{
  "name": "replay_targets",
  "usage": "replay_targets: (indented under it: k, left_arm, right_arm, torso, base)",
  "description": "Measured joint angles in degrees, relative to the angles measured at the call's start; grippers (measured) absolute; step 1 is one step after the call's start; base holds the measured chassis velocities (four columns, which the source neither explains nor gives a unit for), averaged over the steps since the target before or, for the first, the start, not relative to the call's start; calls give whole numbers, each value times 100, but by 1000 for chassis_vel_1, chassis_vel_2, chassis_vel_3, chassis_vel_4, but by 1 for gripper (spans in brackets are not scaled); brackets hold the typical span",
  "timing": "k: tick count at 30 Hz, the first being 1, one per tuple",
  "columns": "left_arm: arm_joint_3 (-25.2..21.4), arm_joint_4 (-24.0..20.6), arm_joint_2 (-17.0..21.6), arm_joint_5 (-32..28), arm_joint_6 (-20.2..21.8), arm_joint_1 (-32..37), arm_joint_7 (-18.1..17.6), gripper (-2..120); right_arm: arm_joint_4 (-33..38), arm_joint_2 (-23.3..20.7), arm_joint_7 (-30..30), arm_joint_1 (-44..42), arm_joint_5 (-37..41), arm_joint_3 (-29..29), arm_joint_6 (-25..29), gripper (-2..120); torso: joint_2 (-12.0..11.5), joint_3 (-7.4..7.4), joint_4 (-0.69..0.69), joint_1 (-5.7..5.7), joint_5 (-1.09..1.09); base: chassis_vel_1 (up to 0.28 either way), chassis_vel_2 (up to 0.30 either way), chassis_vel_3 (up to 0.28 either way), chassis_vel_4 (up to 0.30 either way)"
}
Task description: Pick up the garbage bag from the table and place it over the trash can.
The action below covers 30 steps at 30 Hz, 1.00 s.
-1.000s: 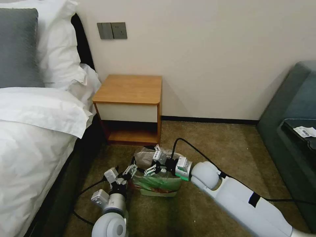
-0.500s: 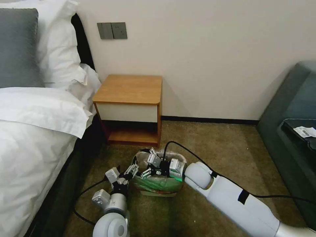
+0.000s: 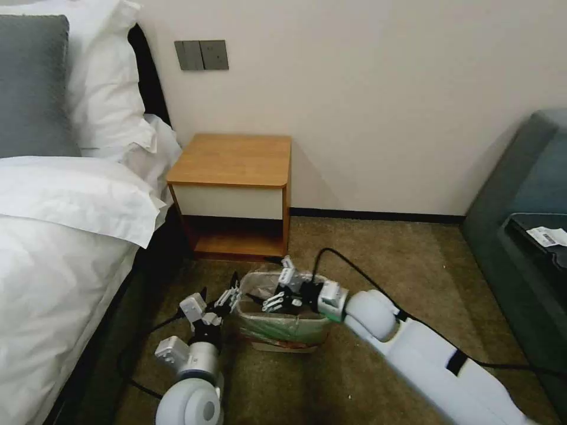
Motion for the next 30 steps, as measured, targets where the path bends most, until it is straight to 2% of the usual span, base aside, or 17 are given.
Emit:
replay_targets:
  k: [2,4,5,7,8,12,13,16,21,30]
  left_arm:
    - [-77,219,168,228,-432,-221,284,100]
    - [-81,237,181,256,-457,-237,300,100]
    - [-99,381,279,465,-595,-376,397,100]
    - [-103,512,369,616,-693,-479,469,100]
    - [-103,512,369,616,-693,-479,469,100]
    - [-132,942,490,998,-1067,-623,702,100]
    - [-132,942,490,998,-1067,-623,702,100]
    - [-155,1220,597,1043,-1312,-684,850,100]
    - [-159,1395,657,1050,-1548,-699,986,100]
    - [-159,1620,582,1240,-1810,-630,1090,100]
  right_arm:
    - [391,-42,713,-478,20,463,-14,100]
    - [422,-42,787,-515,27,492,-16,100]
    - [696,16,1628,-922,123,775,-26,100]
    - [896,172,2541,-1335,230,960,84,100]
    - [896,172,2541,-1335,230,960,84,100]
    - [1085,674,3958,-1972,11,1269,355,100]
    - [1085,674,3958,-1972,11,1269,355,100]
    - [1102,1262,4215,-2447,-611,1683,654,100]
    - [982,1874,3782,-2832,-1024,2103,1074,100]
    - [481,2228,3463,-2946,-1410,2363,1566,100]
  torso:
    - [0,0,-1,0,-1]
    - [0,0,-2,0,-1]
    - [0,0,-1,-1,-2]
    - [0,0,-1,0,0]
    - [0,0,-1,0,0]
    - [0,0,0,0,-2]
    - [0,0,0,0,-2]
    - [0,0,0,0,-1]
    - [0,0,0,0,-1]
    - [0,0,1,0,-1]
  base:
    - [0,0,0,0]
    - [0,0,0,0]
    - [0,0,0,0]
    - [0,0,0,0]
    - [0,0,0,0]
    - [0,0,0,0]
    - [0,0,0,0]
    - [0,0,0,0]
    - [0,0,0,0]
    - [0,0,0,0]
